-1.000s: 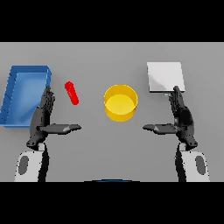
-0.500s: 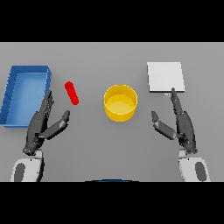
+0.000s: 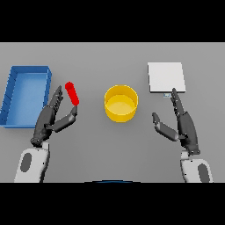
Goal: Pick up the red beaker and tilt it to pour out 1 green nut into yellow bowl. Pick up the yellow bowl and place it on the metallic measuring scale.
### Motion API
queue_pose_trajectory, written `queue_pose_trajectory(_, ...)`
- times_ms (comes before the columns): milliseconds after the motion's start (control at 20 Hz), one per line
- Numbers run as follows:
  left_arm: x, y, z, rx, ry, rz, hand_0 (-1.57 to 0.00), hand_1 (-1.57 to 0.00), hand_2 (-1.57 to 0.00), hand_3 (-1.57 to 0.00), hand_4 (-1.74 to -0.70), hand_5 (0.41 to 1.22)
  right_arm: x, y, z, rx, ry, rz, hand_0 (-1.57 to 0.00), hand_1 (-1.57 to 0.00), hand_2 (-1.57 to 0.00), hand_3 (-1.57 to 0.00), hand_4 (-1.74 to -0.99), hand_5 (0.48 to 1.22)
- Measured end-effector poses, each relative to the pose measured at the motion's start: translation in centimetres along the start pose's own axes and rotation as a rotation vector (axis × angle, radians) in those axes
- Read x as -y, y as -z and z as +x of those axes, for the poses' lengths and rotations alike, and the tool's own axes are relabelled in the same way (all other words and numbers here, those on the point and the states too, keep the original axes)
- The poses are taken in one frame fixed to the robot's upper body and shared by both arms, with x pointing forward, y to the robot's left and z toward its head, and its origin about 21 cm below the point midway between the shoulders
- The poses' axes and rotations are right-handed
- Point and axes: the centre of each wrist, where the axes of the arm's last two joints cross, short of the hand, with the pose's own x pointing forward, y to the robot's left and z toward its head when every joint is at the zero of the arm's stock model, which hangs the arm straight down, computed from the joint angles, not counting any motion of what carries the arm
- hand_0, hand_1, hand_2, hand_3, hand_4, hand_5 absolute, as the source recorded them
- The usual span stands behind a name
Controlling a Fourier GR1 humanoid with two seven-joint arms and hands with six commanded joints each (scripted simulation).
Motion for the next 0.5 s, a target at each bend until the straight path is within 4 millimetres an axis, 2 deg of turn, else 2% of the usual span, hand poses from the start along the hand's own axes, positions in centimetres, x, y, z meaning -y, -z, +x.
queue_pose_trajectory(100, 0.2, 1.2, -0.3, -0.002, 0.014, -0.008, 0.00, 0.00, 0.00, 0.00, -1.38, 0.739, -0.4, -0.1, -0.1, 0.004, 0.015, 0.001, 0.00, 0.00, 0.00, 0.00, -1.308, 0.679)
queue_pose_trajectory(200, 0.2, 2.0, -0.9, -0.025, 0.014, 0.000, 0.00, 0.00, 0.00, 0.00, -1.38, 0.738, 0.1, -0.5, -0.3, -0.004, 0.013, -0.007, 0.00, 0.00, 0.00, 0.00, -1.321, 0.683)
queue_pose_trajectory(400, -0.1, 4.3, -2.0, -0.068, 0.016, 0.013, 0.00, 0.00, 0.00, 0.00, -1.35, 0.718, 0.7, -0.1, -0.1, -0.025, 0.020, -0.022, 0.00, 0.00, 0.00, 0.00, -1.339, 0.688)
queue_pose_trajectory(500, 0.3, 5.3, -2.4, -0.078, 0.010, 0.005, 0.00, 0.00, 0.00, 0.00, -1.33, 0.714, 0.3, -0.3, -0.1, -0.004, 0.022, -0.019, 0.00, 0.00, 0.00, 0.00, -1.338, 0.688)
